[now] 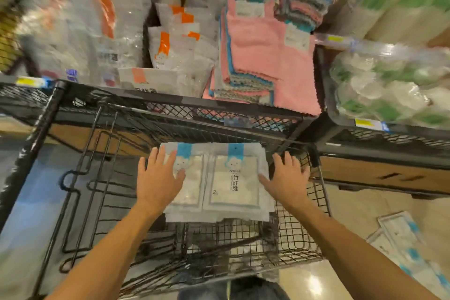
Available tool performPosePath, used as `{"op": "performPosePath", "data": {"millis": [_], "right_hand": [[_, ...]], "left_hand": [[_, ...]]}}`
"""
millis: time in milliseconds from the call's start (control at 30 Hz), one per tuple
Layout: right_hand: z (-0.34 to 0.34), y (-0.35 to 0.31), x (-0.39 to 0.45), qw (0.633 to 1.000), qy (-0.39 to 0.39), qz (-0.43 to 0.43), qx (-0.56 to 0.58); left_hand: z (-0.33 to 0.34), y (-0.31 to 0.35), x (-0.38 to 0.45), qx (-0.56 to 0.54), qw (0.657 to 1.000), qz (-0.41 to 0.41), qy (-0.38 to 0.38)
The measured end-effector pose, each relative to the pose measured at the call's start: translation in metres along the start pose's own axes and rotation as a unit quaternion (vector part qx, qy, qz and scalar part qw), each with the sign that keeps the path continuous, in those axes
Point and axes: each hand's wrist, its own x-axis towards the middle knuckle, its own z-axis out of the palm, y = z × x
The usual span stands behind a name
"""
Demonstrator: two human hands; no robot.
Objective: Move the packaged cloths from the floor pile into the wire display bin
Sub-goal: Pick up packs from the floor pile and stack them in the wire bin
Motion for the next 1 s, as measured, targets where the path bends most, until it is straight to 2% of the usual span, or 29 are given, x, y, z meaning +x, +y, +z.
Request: {"op": "performPosePath", "data": {"millis": [200,333,433,667,867,1000], "right_hand": [[-0.061,0.046,-0.054,0.998,0.055,-0.013,0.011],[-0.085,0.084,-0.103,0.991,0.099,0.061,0.061],[-0.087,0.114,-0.149,0.977,0.132,0.137,0.097],[-0.068,0.178,-0.286,0.923,0.171,0.320,0.129],[-0.025,0.230,-0.398,0.856,0.160,0.466,0.154],[0.006,0.261,-0.454,0.817,0.152,0.528,0.174]], "left_hand": [[-0.074,0.051,-0.027,-0.018,0.999,0.044,0.027],[-0.112,0.095,-0.031,-0.030,0.993,0.110,0.031],[-0.126,0.131,-0.038,-0.032,0.979,0.195,0.051],[-0.125,0.224,-0.081,0.003,0.921,0.389,0.026],[-0.100,0.297,-0.145,0.002,0.867,0.499,-0.008],[-0.083,0.339,-0.181,0.039,0.839,0.541,-0.029]]}}
